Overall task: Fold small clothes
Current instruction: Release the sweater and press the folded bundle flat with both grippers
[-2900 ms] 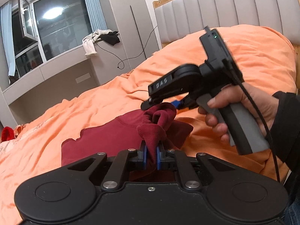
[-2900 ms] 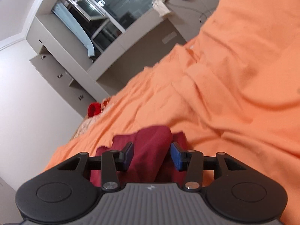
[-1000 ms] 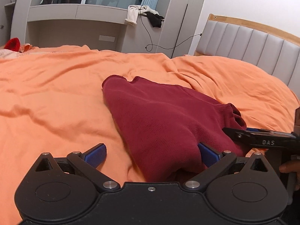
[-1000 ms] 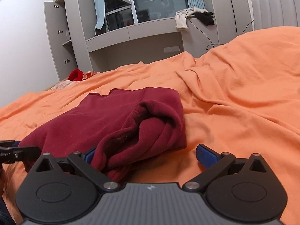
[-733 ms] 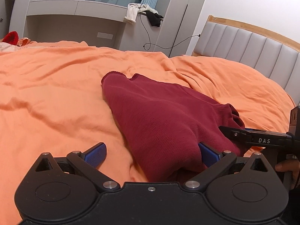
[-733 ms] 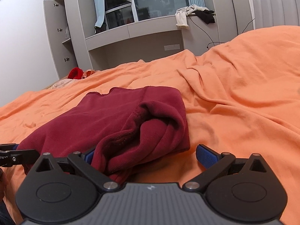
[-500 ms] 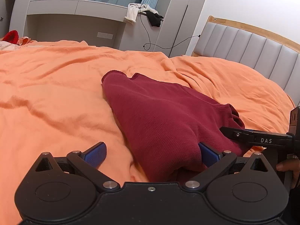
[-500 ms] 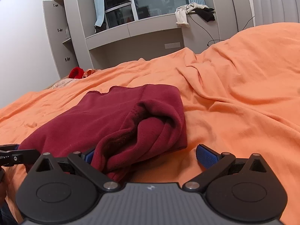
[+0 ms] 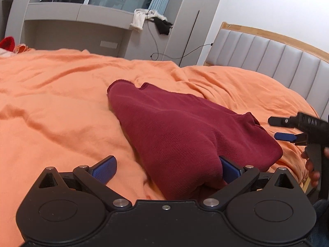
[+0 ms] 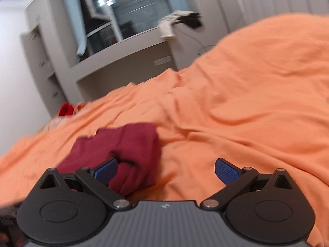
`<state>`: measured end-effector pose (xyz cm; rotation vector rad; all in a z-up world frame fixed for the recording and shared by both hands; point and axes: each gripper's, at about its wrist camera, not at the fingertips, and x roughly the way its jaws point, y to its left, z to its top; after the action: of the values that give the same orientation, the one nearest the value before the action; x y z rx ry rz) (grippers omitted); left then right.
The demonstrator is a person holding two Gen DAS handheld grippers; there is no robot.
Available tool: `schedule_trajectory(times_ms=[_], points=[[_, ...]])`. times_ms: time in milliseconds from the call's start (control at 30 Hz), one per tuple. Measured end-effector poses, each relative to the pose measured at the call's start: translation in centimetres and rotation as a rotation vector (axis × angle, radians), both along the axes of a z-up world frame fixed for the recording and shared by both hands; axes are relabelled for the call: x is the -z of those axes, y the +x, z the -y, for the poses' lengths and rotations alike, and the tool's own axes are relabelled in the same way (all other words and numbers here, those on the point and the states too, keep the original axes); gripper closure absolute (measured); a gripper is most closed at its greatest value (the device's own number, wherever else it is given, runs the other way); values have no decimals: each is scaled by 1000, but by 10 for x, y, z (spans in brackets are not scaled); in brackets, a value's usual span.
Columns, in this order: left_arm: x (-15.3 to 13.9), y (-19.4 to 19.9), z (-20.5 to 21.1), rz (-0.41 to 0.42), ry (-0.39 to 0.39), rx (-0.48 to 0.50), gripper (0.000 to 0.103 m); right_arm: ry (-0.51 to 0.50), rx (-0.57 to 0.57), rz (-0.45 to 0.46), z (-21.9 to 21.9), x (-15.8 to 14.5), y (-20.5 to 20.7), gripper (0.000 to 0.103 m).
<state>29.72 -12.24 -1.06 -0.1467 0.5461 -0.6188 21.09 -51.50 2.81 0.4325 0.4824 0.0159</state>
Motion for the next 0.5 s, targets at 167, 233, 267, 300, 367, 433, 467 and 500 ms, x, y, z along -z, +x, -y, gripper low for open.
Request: schedule_trajectory(times_ms=[167, 233, 267, 300, 367, 433, 467, 500], points=[[5, 2, -3, 24, -28, 19, 0, 332, 28, -21, 51, 15, 18, 0], [6, 1, -4, 29, -33, 20, 0, 456, -19, -74, 65, 24, 36, 0], [6, 1, -4, 30, -35, 19, 0, 500, -46, -86, 68, 29, 43, 0], [7, 1, -4, 32, -35, 17, 0, 525, -73, -85, 70, 32, 50, 0], [7, 0, -4, 36, -32, 14, 0, 565, -99, -44, 72, 34, 59, 0], [7, -2, -4, 39, -29, 8, 0, 591, -136, -11, 64, 35, 67, 0], [7, -4, -4, 42, -27, 5, 0, 604, -157, -11, 59, 36, 70, 0], [7, -5, -5, 45, -26, 1, 0, 625, -179, -15, 55, 39, 74, 0]])
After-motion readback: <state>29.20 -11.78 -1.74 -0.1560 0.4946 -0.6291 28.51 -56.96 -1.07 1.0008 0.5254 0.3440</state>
